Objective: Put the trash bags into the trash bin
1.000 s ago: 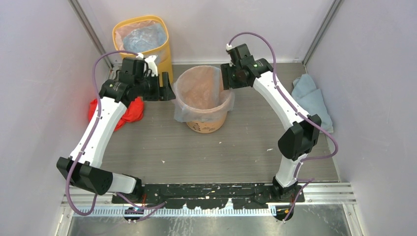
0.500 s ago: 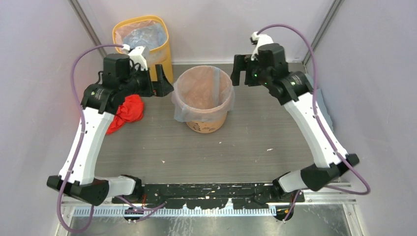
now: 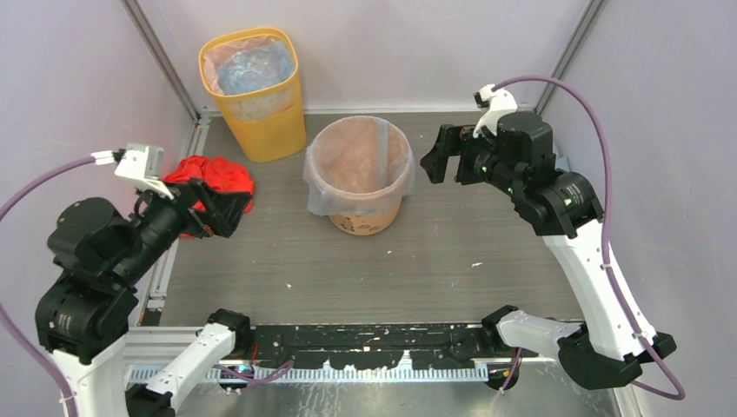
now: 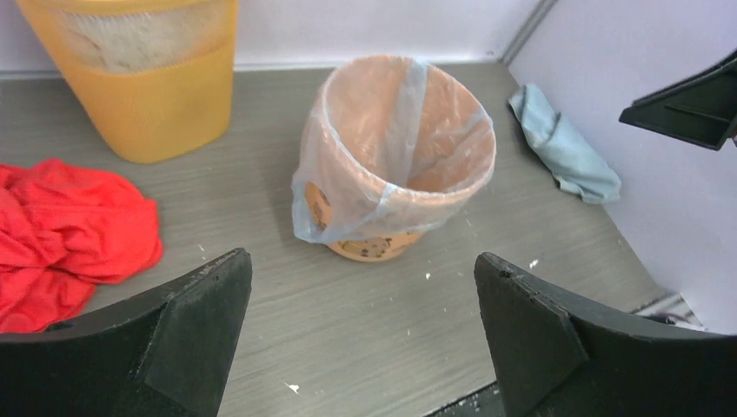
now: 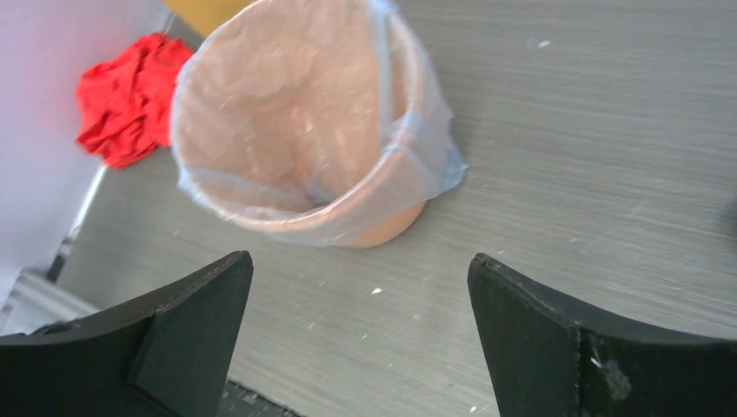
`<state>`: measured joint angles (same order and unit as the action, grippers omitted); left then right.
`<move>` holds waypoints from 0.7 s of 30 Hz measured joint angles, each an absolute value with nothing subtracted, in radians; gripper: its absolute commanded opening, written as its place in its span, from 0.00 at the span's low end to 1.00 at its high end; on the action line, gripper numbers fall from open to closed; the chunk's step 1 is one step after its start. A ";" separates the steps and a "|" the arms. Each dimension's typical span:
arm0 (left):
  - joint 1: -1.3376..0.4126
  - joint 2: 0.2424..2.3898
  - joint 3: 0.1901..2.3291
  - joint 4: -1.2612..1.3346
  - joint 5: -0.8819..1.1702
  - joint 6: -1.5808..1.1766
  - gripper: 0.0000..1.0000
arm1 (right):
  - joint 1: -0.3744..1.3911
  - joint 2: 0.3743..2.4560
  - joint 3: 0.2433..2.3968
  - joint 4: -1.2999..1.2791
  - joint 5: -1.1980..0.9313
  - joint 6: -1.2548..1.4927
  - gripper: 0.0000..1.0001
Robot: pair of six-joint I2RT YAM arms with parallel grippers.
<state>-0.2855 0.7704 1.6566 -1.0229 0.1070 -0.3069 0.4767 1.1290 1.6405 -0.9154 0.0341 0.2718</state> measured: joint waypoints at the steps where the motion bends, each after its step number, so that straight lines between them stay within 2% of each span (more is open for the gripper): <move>1: -0.286 0.764 1.641 -1.022 0.124 -0.307 1.00 | 0.484 1.126 1.631 -0.912 0.016 0.278 1.00; 6: -0.286 0.768 1.531 -1.021 0.187 -0.312 1.00 | 0.621 1.085 1.512 -0.876 -0.019 0.324 1.00; 12: -0.286 0.741 1.356 -0.963 0.218 -0.337 1.00 | 0.792 1.047 1.419 -0.850 0.074 0.356 1.00; 18: -0.286 0.807 1.222 -0.860 0.160 -0.335 1.00 | 0.739 1.048 1.365 -0.806 0.204 0.349 1.00; 21: -0.269 0.896 1.206 -0.817 0.146 -0.337 1.00 | 0.533 1.067 1.363 -0.771 0.166 0.350 1.00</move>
